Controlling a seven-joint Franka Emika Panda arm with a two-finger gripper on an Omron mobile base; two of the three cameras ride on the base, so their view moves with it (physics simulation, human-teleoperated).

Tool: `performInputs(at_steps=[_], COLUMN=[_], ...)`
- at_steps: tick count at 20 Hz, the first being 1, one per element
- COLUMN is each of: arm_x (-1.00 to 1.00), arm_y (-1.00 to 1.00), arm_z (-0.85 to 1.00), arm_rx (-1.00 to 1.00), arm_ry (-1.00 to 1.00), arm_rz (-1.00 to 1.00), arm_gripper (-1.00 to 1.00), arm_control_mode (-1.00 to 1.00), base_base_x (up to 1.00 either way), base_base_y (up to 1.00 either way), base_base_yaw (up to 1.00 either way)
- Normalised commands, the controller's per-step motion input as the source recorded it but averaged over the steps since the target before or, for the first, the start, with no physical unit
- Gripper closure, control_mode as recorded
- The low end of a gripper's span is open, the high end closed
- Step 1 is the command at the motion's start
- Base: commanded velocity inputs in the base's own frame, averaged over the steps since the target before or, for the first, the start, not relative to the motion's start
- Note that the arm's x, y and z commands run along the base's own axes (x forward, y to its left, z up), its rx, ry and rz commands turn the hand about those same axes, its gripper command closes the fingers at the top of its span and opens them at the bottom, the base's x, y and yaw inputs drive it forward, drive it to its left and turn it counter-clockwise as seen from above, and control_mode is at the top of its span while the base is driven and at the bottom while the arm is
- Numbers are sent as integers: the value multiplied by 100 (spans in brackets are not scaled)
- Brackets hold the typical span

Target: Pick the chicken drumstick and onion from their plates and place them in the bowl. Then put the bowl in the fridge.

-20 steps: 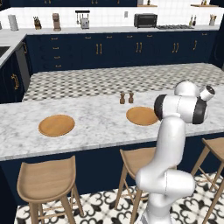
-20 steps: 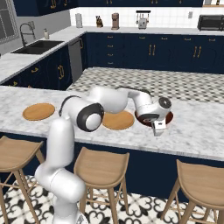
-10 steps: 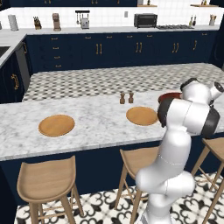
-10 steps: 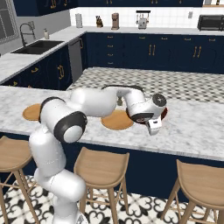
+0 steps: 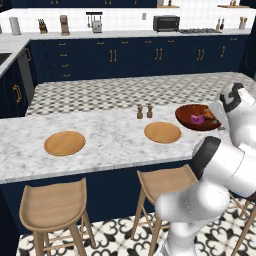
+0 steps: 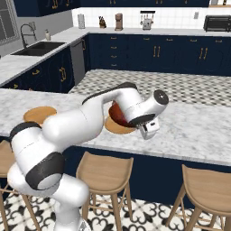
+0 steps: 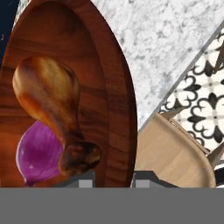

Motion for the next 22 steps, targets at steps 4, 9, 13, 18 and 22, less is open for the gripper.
performInputs(at_steps=[4,9,13,18,22], arm_x=[-63,-75,-87,-80,-81], arm_y=[66,61,47,20,24], arm_z=[53,71,38,23,29], arm_rx=[0,-7,-2,0,-1], arm_ry=[-31,-9,-2,3,4], arm_rz=[11,14,19,8,6], arm_gripper=[100,100,100,100,100], arm_control_mode=[-100,-100,-100,-100,-100], base_base_x=[0,0,0,0,0], base_base_y=[0,0,0,0,0], base_base_yaw=[0,0,0,0,0])
